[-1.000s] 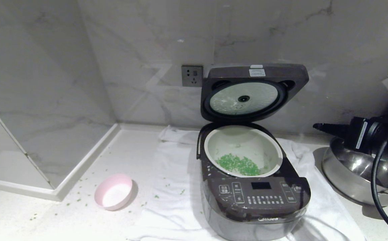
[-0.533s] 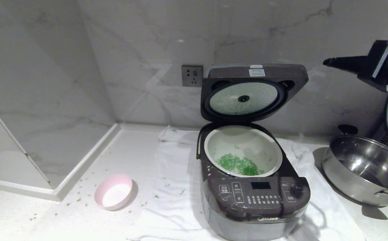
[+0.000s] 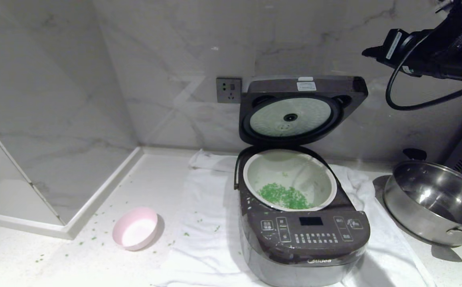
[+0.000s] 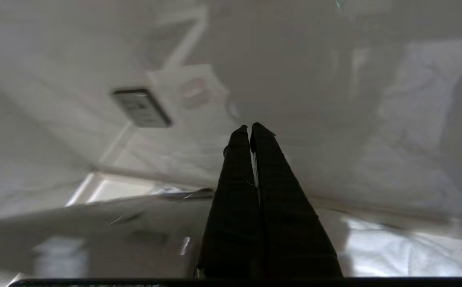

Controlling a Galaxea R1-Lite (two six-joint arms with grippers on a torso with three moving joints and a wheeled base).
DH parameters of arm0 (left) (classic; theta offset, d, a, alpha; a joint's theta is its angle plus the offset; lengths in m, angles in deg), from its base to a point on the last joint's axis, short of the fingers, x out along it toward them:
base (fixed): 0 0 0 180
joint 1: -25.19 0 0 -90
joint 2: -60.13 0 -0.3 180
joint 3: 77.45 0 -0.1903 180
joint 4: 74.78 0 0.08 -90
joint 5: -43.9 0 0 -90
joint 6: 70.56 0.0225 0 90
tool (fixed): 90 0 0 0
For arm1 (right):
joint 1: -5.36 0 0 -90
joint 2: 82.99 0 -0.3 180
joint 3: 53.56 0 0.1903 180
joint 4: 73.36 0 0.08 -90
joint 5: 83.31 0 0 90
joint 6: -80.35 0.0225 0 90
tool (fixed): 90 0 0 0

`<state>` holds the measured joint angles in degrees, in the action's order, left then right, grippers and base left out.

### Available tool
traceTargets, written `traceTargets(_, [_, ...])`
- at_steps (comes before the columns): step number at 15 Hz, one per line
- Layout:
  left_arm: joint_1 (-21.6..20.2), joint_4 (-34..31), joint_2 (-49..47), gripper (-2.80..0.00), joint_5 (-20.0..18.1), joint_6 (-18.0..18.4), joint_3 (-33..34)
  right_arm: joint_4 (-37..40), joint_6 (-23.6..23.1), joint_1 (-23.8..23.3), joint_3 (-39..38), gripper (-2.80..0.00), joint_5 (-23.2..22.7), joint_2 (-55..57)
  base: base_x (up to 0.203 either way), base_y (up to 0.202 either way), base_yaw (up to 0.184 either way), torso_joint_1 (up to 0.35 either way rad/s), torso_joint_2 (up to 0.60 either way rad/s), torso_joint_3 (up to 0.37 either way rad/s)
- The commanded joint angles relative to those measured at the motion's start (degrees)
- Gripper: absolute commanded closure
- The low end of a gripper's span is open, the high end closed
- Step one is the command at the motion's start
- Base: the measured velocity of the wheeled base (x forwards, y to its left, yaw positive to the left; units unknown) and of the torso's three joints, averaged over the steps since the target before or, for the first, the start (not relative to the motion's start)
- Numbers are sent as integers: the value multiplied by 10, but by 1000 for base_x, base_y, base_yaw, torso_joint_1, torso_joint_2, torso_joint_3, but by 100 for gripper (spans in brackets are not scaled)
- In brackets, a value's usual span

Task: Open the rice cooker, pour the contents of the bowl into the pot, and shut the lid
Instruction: Close the rice cooker

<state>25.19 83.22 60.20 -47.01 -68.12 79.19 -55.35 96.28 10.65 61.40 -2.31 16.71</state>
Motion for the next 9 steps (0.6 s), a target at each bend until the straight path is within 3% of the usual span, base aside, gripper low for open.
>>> traceTargets(1, [-1,0,0,0,0,0,4,28,1,-5,43,0,-13,63,0,0,0,0,0,0])
traceTargets(4, [-1,0,0,0,0,0,4,31,3,19,23,0,-12,65,0,0,0,0,0,0])
traceTargets(9, [0,0,0,0,0,0,4,27,4,35,-80,0,-9,28,0,0,0,0,0,0])
